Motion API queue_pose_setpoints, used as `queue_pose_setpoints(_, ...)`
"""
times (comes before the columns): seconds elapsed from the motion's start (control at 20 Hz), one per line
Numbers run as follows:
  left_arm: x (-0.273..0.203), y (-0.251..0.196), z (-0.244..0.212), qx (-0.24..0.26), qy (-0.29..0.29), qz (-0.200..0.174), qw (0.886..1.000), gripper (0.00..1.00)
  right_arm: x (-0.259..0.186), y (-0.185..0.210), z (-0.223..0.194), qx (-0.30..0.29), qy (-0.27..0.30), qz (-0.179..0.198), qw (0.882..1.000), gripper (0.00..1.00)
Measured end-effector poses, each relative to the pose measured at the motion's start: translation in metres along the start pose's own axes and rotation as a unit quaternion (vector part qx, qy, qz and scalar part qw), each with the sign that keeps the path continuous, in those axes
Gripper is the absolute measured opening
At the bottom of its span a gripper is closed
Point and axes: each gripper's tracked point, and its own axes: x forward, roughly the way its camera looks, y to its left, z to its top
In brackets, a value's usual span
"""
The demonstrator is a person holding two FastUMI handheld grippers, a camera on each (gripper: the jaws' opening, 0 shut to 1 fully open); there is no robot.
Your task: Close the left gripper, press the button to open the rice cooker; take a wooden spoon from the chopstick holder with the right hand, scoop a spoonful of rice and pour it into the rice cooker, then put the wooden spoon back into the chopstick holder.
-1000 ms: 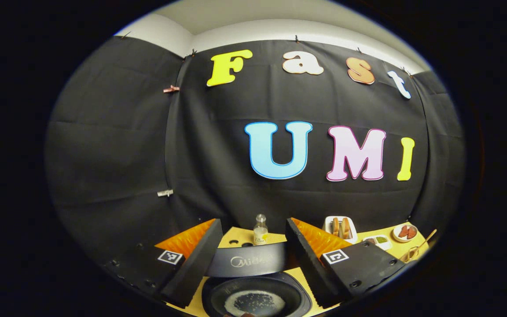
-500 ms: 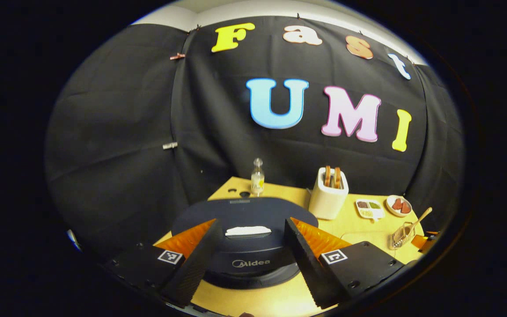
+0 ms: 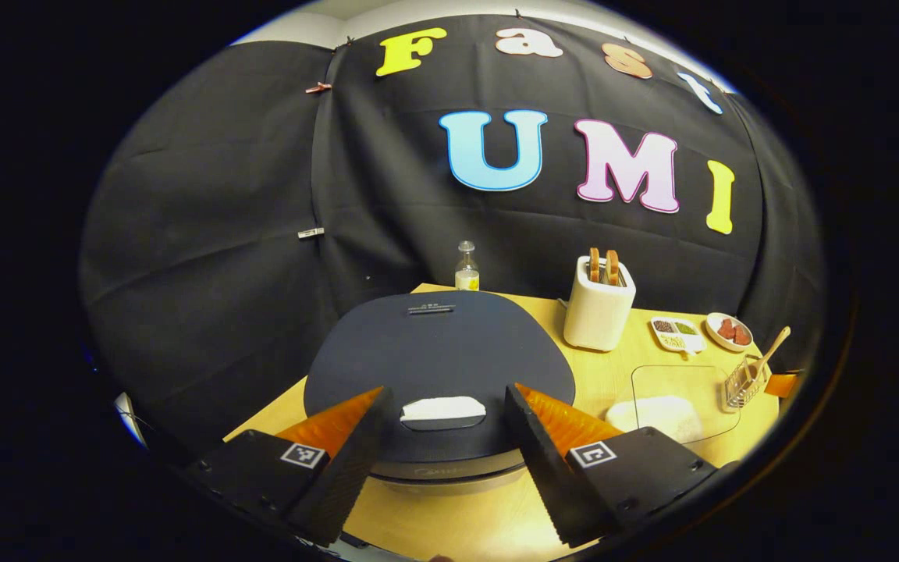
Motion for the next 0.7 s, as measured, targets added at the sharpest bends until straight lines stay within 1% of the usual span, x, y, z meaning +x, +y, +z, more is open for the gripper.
queue_pose_setpoints(0.15,0.002,0.0,-0.001,0.0,0.003,-0.002,1.0,0.99,0.003,-0.001,-0.001,0.002,0.006,0.002,1.0,0.99)
queue_pose_setpoints(0.25,0.004,0.0,-0.009,-0.004,0.016,-0.006,1.0,0.99,0.004,-0.001,-0.002,0.003,0.007,0.004,1.0,0.99)
queue_pose_setpoints(0.4,0.003,-0.001,-0.004,0.0,0.016,-0.005,1.0,1.0,0.004,-0.001,0.002,0.002,-0.001,0.006,1.0,0.99)
queue_pose_setpoints(0.5,0.004,-0.005,-0.003,0.003,0.016,-0.02,1.0,0.99,0.002,-0.003,0.007,0.003,-0.007,0.005,1.0,0.99)
queue_pose_setpoints(0.6,-0.005,-0.007,0.015,-0.005,-0.004,-0.038,0.999,0.99,-0.002,-0.004,0.022,0.006,-0.025,0.004,1.0,0.99)
queue_pose_setpoints(0.65,-0.013,-0.013,0.028,-0.013,-0.024,-0.047,0.999,0.96,-0.006,-0.005,0.033,0.007,-0.039,0.004,0.999,0.99)
queue_pose_setpoints(0.7,-0.022,-0.017,0.045,-0.017,-0.045,-0.052,0.997,0.96,-0.011,-0.006,0.048,0.004,-0.058,0.004,0.998,0.99)
